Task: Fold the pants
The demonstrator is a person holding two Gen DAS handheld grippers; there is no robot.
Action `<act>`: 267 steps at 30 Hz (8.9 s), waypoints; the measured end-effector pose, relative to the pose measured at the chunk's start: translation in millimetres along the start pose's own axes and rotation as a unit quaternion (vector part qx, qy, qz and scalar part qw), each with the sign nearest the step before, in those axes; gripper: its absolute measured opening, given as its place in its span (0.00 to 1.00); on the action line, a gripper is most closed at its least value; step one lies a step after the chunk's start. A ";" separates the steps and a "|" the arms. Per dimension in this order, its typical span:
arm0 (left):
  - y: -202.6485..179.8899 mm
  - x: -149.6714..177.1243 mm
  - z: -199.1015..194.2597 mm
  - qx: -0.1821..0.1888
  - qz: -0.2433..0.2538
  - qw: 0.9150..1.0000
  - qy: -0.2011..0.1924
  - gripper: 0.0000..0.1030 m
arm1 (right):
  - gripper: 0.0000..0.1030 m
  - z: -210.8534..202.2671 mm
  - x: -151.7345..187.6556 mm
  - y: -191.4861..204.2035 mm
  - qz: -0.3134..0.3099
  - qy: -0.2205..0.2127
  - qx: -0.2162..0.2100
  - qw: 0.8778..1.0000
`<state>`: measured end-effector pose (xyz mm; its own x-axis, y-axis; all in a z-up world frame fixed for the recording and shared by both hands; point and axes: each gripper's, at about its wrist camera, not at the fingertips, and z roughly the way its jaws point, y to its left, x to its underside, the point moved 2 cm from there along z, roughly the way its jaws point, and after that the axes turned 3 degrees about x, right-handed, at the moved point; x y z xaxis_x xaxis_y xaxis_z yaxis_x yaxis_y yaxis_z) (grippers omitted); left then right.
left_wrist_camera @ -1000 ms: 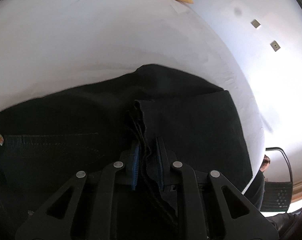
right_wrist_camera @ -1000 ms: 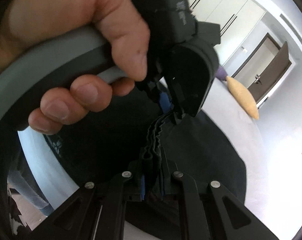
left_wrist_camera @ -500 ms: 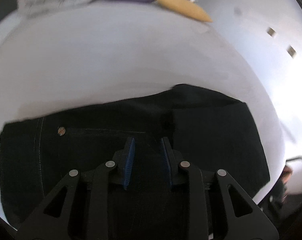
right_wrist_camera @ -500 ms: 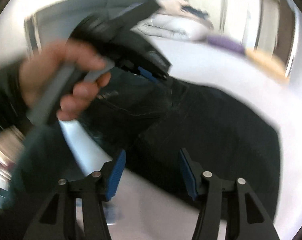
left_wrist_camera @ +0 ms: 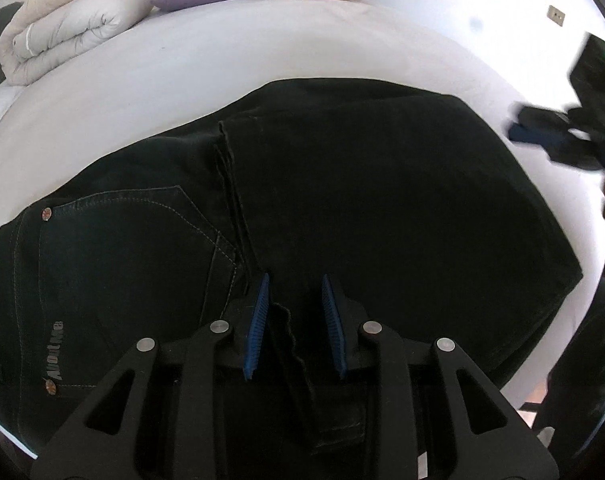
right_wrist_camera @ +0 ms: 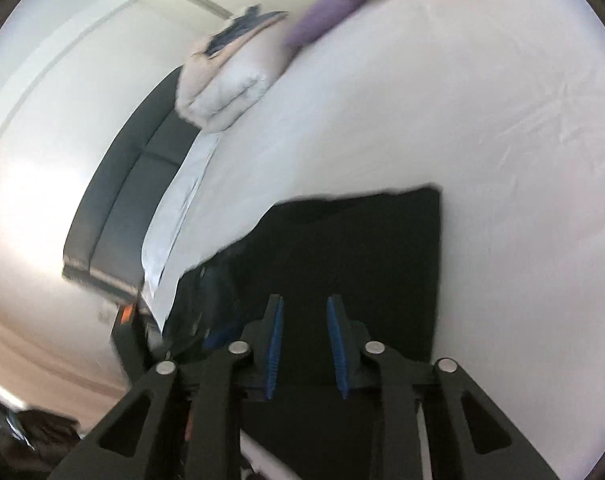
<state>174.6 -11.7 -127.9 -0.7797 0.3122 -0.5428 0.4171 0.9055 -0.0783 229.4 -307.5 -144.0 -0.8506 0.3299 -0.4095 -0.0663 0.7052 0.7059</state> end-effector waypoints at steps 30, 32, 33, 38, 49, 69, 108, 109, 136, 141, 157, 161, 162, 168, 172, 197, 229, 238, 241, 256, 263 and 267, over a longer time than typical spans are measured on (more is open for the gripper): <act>-2.5 10.4 -3.8 0.003 -0.014 1.000 -0.017 0.25 | 0.00 8.1 152.3 0.9 0.093 0.056 -0.006 0.994; -2.1 11.1 -4.1 0.003 -0.014 1.000 -0.019 0.25 | 0.00 13.0 152.4 -2.0 0.098 0.051 -0.013 0.994; -2.8 11.3 -5.1 0.004 -0.015 1.000 -0.019 0.25 | 0.00 14.6 153.5 -3.4 0.097 0.046 -0.016 0.994; -2.7 13.6 -6.6 0.001 -0.015 1.000 -0.024 0.25 | 0.00 12.1 159.9 -1.8 0.082 0.020 -0.014 0.996; 14.1 27.9 -26.8 0.028 -0.075 0.996 -0.043 0.30 | 0.00 10.9 168.0 0.7 0.080 -0.003 0.000 0.997; 193.5 189.3 -160.9 0.138 -0.491 0.823 -0.249 0.84 | 0.00 2.4 174.7 -3.8 0.115 -0.028 -0.015 0.993; 227.2 196.4 -119.3 0.141 -0.523 0.809 -0.229 0.19 | 0.29 99.3 74.3 182.5 -0.121 0.067 0.006 0.990; 223.3 191.4 -122.6 0.131 -0.509 0.818 -0.233 0.19 | 0.29 117.7 71.2 190.2 -0.131 0.080 0.012 0.988; 72.8 50.7 -174.6 0.033 -0.211 0.940 -0.267 0.18 | 0.62 160.9 66.1 120.8 0.050 0.082 -0.037 0.995; -10.8 5.0 -153.3 0.015 -0.086 0.968 -0.237 0.18 | 0.78 93.0 56.0 104.3 0.058 0.040 -0.118 0.990; -170.1 0.7 -66.7 -0.061 0.136 0.975 -0.167 0.09 | 0.90 100.2 49.4 63.7 0.080 0.070 -0.086 0.991; -164.8 8.1 -75.1 -0.115 0.143 0.965 -0.187 0.09 | 0.90 111.8 49.6 74.3 0.063 0.094 -0.098 0.989; -161.7 13.9 -72.5 -0.114 0.139 0.967 -0.183 0.09 | 0.90 119.1 49.4 80.4 0.052 0.107 -0.093 0.989; -168.9 24.2 -60.0 -0.121 0.135 0.970 -0.164 0.10 | 0.90 160.0 38.8 102.7 0.014 0.152 -0.056 0.987; -163.7 43.4 -65.0 -0.140 0.150 0.964 -0.171 0.27 | 0.81 192.0 28.0 118.0 0.002 0.188 -0.050 0.981; -191.5 67.7 -55.7 -0.302 0.261 0.894 -0.205 0.16 | 0.19 120.7 33.5 157.8 0.079 0.150 -0.117 0.979; -289.1 97.4 -24.9 -0.139 0.396 0.880 -0.222 0.09 | 0.13 -13.3 72.5 25.4 0.088 -0.030 -0.046 0.995; -290.9 135.4 -5.3 -0.122 0.416 0.882 -0.185 0.11 | 0.11 1.8 112.1 -17.3 0.145 -0.029 -0.035 0.988; -273.8 120.9 -1.6 -0.115 0.411 0.887 -0.177 0.15 | 0.11 0.3 112.6 -18.6 0.139 -0.027 -0.024 0.990; -158.1 87.3 -91.5 0.040 0.099 0.984 -0.143 0.31 | 0.21 -53.0 116.1 3.0 0.135 -0.072 0.029 0.988; -109.8 41.1 -6.3 0.061 0.009 0.997 -0.039 0.12 | 0.14 -21.7 112.0 63.8 0.053 -0.033 0.010 0.998; -114.9 43.0 0.1 0.030 0.030 0.998 -0.036 0.12 | 0.08 9.3 116.6 48.1 0.059 0.001 0.050 0.997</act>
<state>93.2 -102.4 -142.4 -0.7180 0.3416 -0.6065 0.4910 0.8661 -0.0934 131.8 -229.2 -163.2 -0.8505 0.4127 -0.3261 0.0861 0.7208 0.6878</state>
